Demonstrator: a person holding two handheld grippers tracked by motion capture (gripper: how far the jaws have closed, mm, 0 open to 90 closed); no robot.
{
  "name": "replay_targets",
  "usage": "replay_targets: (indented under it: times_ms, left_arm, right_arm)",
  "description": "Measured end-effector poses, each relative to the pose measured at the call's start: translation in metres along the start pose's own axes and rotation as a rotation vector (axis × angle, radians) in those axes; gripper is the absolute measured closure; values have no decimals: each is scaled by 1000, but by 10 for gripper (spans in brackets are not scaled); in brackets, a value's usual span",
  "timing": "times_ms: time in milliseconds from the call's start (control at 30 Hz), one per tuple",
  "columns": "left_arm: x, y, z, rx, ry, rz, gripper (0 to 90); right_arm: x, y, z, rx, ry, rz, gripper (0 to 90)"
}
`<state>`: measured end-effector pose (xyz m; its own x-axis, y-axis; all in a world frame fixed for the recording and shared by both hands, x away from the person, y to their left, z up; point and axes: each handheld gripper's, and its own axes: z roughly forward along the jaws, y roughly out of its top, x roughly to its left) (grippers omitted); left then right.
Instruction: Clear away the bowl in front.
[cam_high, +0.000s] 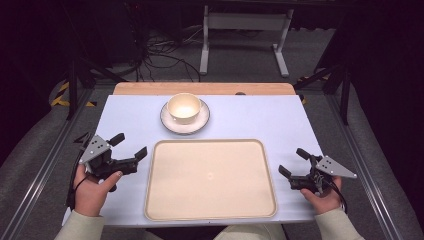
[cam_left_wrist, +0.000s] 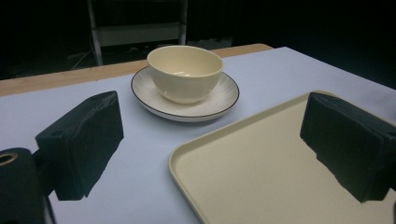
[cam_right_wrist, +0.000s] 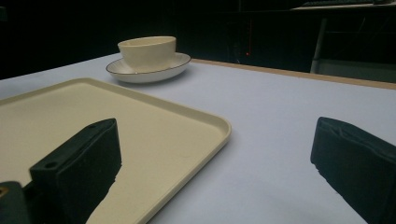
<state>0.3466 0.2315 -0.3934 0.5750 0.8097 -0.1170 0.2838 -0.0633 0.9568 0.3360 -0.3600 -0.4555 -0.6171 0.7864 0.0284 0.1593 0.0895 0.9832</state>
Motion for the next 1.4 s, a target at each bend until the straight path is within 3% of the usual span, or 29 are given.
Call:
replay_targets:
  times_ms: [800,1233,1400]
  left_arm:
    - [-1,31,28,21,-11,31,67]
    - [-2,48,48,40,-14,67,64]
    - [3,56,58,46,-15,56,64]
  right_arm:
    - [0,0,0,1,6,-3,26]
    - [-1,0,-1,-12,2,9,22]
    - [-1,-1,-2,-18,3,21,19]
